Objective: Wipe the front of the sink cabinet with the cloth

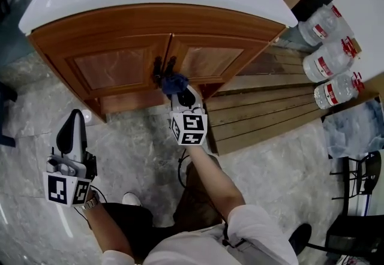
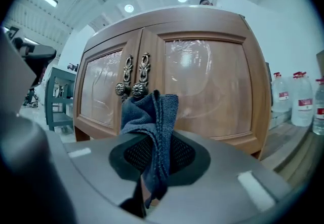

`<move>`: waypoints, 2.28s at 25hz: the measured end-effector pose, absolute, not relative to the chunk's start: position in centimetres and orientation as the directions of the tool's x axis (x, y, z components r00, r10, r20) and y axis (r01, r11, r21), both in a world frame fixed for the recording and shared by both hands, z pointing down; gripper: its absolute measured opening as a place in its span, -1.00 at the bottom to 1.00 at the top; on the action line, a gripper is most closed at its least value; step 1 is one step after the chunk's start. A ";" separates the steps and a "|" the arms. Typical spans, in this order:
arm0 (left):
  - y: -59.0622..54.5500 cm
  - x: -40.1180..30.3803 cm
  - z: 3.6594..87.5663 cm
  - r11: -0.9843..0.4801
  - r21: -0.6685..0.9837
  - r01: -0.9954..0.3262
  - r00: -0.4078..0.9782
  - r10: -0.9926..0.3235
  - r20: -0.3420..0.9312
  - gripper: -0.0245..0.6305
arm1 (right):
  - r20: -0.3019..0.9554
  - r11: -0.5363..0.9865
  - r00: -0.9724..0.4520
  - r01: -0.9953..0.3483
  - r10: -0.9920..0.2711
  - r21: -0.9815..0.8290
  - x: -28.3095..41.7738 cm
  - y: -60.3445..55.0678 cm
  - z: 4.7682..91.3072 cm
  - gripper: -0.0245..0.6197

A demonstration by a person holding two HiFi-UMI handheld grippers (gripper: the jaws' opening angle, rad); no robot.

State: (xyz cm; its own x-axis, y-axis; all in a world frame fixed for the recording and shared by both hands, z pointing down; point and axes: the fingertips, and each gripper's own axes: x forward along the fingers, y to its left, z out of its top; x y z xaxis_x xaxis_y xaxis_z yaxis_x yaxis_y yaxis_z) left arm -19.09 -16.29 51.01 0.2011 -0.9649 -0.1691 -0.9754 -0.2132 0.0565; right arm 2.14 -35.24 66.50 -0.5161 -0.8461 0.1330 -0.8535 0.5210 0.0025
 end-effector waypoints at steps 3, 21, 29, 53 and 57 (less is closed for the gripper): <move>-16.7 -18.7 51.2 -0.221 0.061 -0.973 0.208 -0.963 -0.171 -0.93 | 0.132 0.474 -0.468 -0.880 -0.874 0.018 5.1 -36.8 66.2 -0.72; -17.6 -17.5 51.8 -0.236 0.042 -0.971 0.228 -0.963 -0.146 -0.93 | 0.124 0.348 -0.335 -0.931 -0.934 0.107 16.0 -41.2 66.5 -0.72; -17.6 -17.2 51.7 -0.247 0.040 -0.968 0.239 -0.960 -0.146 -0.93 | 0.128 0.273 -0.259 -0.956 -0.957 0.103 19.8 -42.1 66.5 -0.72; -17.2 -16.3 52.1 -0.264 0.026 -0.964 0.258 -0.957 -0.133 -0.93 | 0.137 0.214 -0.199 -0.971 -0.970 0.105 23.8 -42.3 66.2 -0.72; -17.8 -15.7 52.8 -0.299 0.020 -0.954 0.295 -0.950 -0.103 -0.93 | 0.121 0.228 -0.215 -0.968 -0.969 0.109 24.2 -40.7 65.2 -0.72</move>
State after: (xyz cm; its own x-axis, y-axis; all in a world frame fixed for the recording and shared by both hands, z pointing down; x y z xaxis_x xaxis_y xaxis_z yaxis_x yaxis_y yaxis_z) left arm -15.67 -17.78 52.77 0.2954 -0.9498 -0.1028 -0.9541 -0.2989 0.0199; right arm 24.24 -40.75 65.18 -0.2145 -0.9692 0.1207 -0.9676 0.2277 0.1089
